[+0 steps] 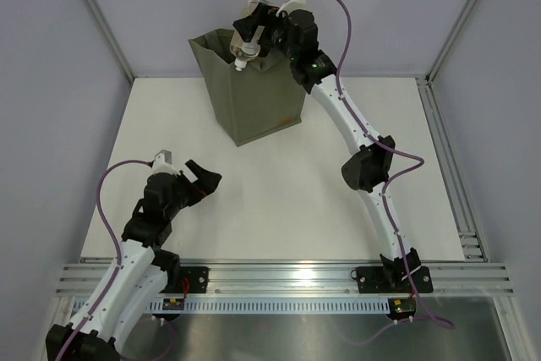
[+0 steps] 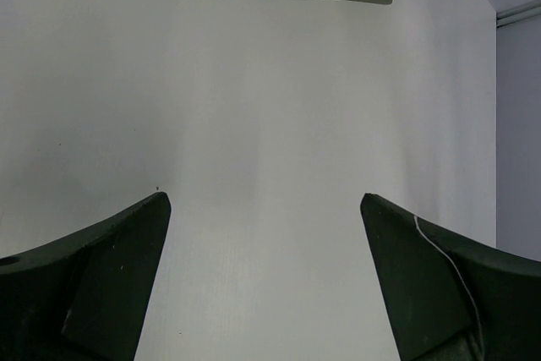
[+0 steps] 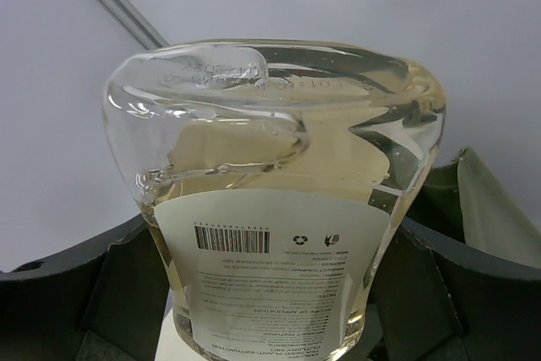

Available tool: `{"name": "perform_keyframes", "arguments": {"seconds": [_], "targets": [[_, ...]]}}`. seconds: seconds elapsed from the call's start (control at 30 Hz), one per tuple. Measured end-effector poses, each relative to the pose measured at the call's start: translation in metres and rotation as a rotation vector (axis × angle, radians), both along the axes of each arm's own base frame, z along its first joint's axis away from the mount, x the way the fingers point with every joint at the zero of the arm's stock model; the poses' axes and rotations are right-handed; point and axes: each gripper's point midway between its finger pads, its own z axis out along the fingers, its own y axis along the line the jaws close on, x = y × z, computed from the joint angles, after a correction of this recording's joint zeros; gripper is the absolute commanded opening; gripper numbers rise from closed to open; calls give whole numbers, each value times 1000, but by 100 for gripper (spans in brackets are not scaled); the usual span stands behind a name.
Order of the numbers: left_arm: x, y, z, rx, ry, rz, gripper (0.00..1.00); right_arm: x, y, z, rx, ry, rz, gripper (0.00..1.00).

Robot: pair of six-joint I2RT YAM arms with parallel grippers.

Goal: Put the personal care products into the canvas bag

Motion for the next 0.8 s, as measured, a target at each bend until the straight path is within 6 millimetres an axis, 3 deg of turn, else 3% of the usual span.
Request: {"name": "perform_keyframes", "arguments": {"seconds": [0.17, 0.43, 0.7, 0.73, 0.8], "targets": [[0, 0, -9, 10, 36, -1, 99, 11, 4, -4, -13, -60, -55, 0], [0, -3, -17, 18, 68, -19, 99, 24, -19, 33, 43, -190, -155, 0], [-1, -4, -16, 14, 62, -25, 99, 23, -18, 51, -19, -368, -200, 1], [-1, -4, -15, 13, 60, -26, 99, 24, -14, 49, -43, -397, -201, 5], [-1, -4, -12, 12, 50, -26, 99, 24, -4, 37, -105, -440, -177, 35]]}}
